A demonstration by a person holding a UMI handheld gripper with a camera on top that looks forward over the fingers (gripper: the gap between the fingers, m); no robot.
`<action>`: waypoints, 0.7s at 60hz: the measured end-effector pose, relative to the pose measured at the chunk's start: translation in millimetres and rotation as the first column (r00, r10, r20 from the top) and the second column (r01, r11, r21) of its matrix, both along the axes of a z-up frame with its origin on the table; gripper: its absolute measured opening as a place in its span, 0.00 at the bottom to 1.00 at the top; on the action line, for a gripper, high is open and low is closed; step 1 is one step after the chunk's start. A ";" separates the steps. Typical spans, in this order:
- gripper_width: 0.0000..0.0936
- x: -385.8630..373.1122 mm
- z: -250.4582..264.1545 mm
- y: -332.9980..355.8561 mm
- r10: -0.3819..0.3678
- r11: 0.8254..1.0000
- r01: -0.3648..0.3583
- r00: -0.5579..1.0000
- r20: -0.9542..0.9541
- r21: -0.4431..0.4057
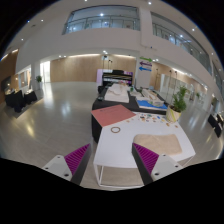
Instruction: Fold towel
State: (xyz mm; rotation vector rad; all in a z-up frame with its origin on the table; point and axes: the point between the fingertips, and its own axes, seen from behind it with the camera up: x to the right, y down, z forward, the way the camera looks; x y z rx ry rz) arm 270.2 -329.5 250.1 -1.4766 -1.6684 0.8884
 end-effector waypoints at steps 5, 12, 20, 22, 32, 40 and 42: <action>0.91 12.9 2.4 4.5 -0.031 0.999 0.030 0.999 0.008 0.018; 0.91 -4.4 -24.3 38.5 -0.088 0.995 0.087 0.996 0.015 0.054; 0.91 -10.2 -38.8 75.0 -0.159 0.985 0.157 0.987 0.025 0.070; 0.91 -14.6 -44.0 82.8 -0.172 0.983 0.170 0.985 0.026 0.072; 0.91 -52.0 -87.7 113.6 -0.197 0.978 0.193 0.980 0.039 0.080; 0.91 -83.8 -129.7 129.5 -0.195 0.978 0.190 0.979 0.058 0.081; 0.91 -93.7 -140.2 132.7 -0.192 0.979 0.188 0.980 0.060 0.076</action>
